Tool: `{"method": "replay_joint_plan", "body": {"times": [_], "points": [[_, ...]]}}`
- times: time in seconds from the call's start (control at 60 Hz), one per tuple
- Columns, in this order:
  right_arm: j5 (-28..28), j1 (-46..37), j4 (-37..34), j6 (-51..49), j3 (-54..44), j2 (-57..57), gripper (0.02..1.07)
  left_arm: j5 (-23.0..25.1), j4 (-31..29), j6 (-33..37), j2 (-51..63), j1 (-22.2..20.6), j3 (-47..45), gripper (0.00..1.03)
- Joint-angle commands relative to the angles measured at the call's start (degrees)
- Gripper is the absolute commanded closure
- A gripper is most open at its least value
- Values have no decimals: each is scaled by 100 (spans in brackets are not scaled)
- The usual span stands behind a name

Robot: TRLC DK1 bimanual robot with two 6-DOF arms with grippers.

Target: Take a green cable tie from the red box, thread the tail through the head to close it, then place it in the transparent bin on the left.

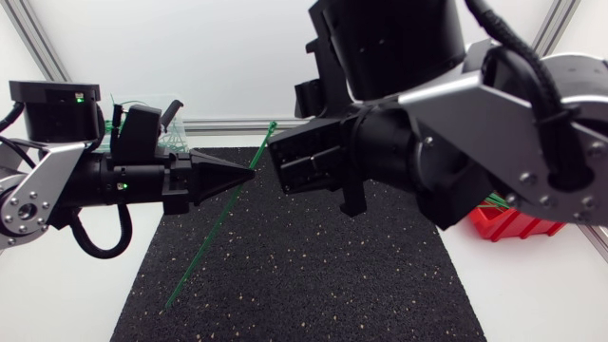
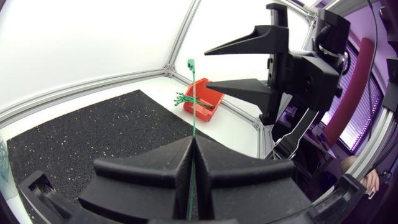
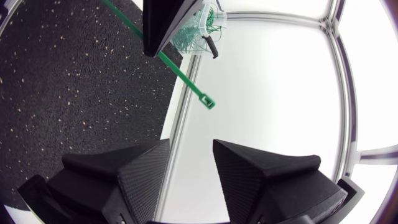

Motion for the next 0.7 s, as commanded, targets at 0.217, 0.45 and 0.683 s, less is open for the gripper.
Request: {"method": "replay_joint_plan", "body": {"times": [0.217, 0.45, 0.683], "points": [[-1751, -1070, -760, 2688, 262, -100, 49, 136, 2706, -1855, -267, 234, -1179, 100], [-3869, -1826, -1358, 4375, 271, 287, 49, 48, 3199, -2224, -100, 216, -1205, 100], [-5873, -2108, -1639, 5360, 508, 1174, 49, -339, 3603, -2628, 5, 67, -1275, 100]]}}
